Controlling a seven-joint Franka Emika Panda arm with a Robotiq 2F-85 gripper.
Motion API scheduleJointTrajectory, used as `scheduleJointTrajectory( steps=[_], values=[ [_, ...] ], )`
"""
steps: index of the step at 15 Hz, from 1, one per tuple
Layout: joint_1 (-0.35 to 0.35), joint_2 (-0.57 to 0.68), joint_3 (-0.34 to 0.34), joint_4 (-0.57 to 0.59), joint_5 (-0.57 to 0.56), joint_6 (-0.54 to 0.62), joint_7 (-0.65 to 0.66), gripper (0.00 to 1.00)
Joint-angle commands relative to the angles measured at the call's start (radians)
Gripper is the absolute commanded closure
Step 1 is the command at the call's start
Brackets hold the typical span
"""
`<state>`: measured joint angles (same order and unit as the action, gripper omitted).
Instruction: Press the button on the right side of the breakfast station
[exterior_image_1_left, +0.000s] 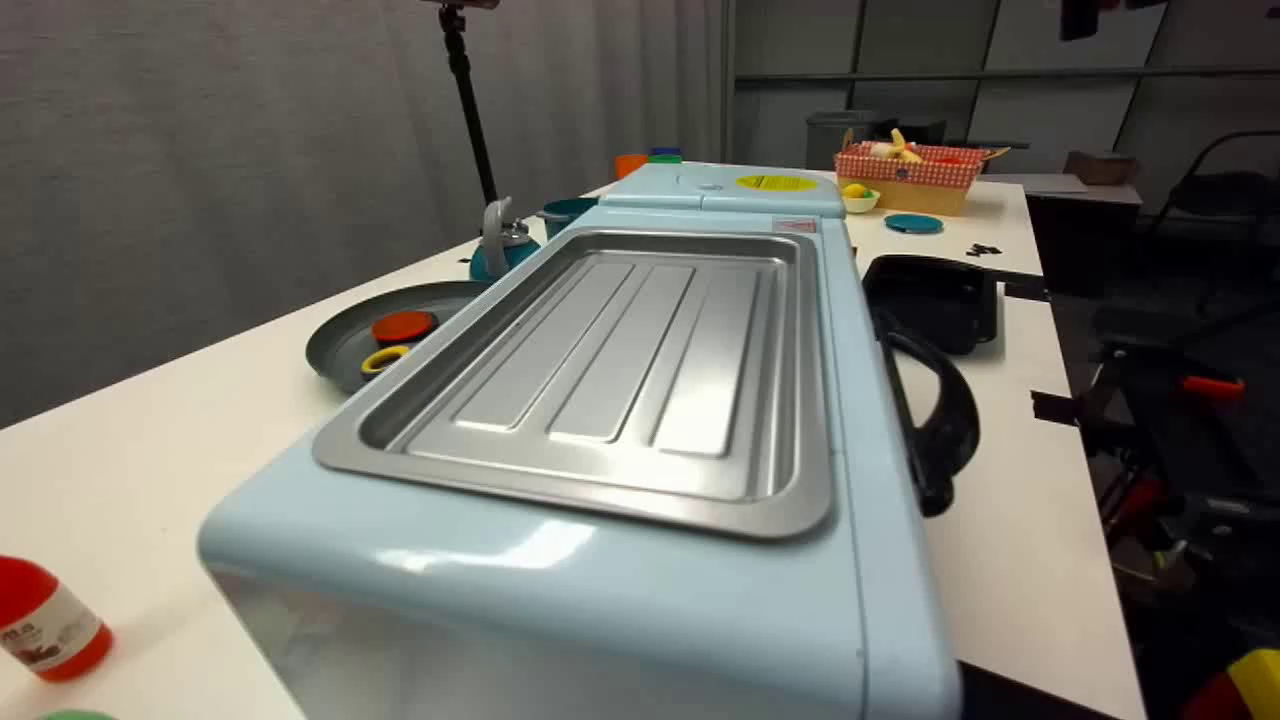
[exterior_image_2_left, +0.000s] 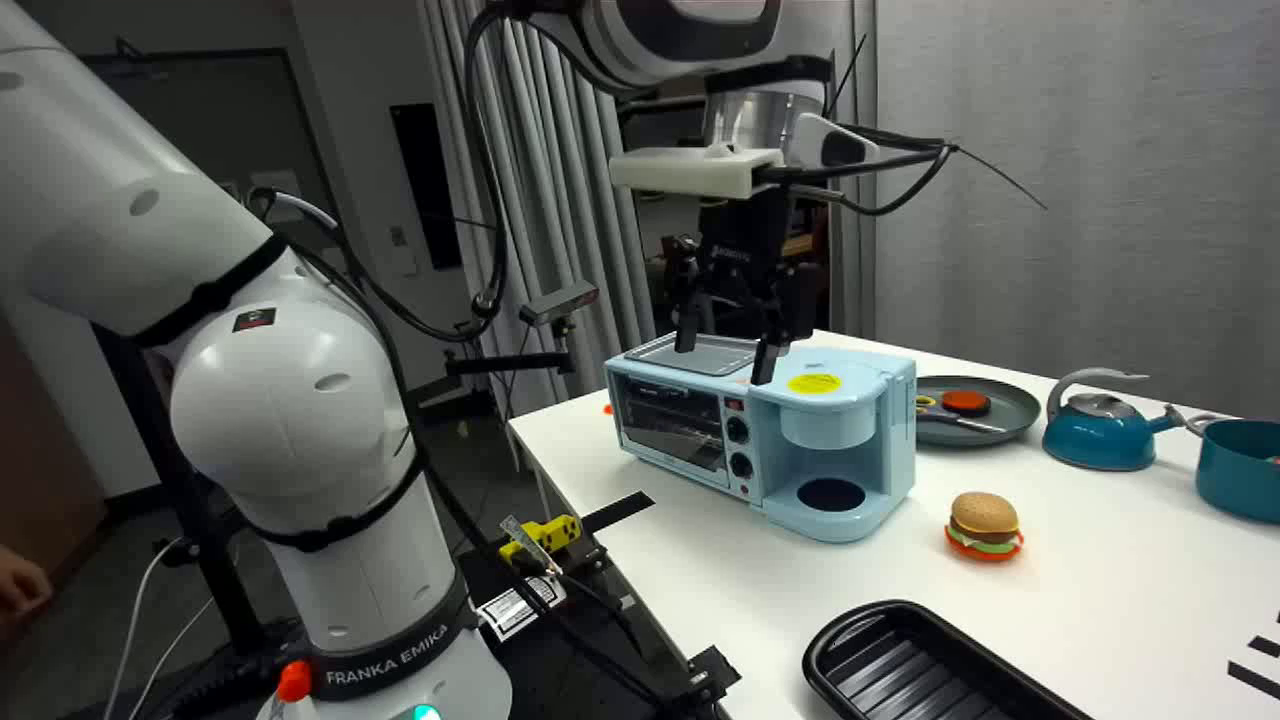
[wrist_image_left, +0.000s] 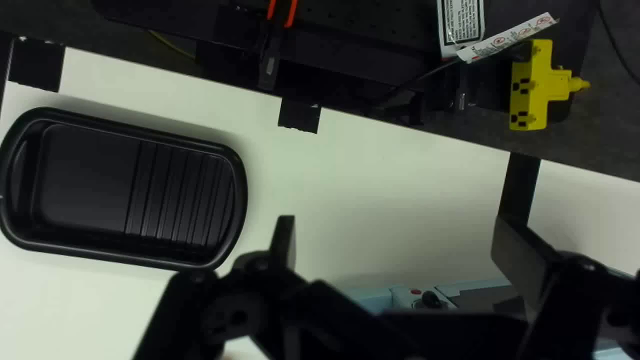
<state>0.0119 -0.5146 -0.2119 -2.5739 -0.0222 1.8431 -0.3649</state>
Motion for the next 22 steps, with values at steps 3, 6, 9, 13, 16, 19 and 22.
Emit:
scheduleJointTrajectory(
  steps=[3, 6, 9, 13, 16, 19, 22],
  values=[
    [-0.019, 0.005, 0.018, 0.001, 0.008, -0.001, -0.008, 0.0],
    [-0.019, 0.005, 0.018, 0.001, 0.008, -0.001, -0.008, 0.0],
    [-0.019, 0.005, 0.018, 0.001, 0.008, -0.001, -0.008, 0.0],
    [-0.019, 0.005, 0.018, 0.001, 0.008, -0.001, -0.007, 0.0],
    [-0.019, 0.005, 0.018, 0.001, 0.008, -0.001, -0.007, 0.0],
    [-0.016, 0.006, 0.021, 0.004, 0.008, 0.001, -0.011, 0.0],
    [-0.01, 0.015, 0.047, 0.012, -0.004, 0.006, 0.006, 0.0]
  ],
)
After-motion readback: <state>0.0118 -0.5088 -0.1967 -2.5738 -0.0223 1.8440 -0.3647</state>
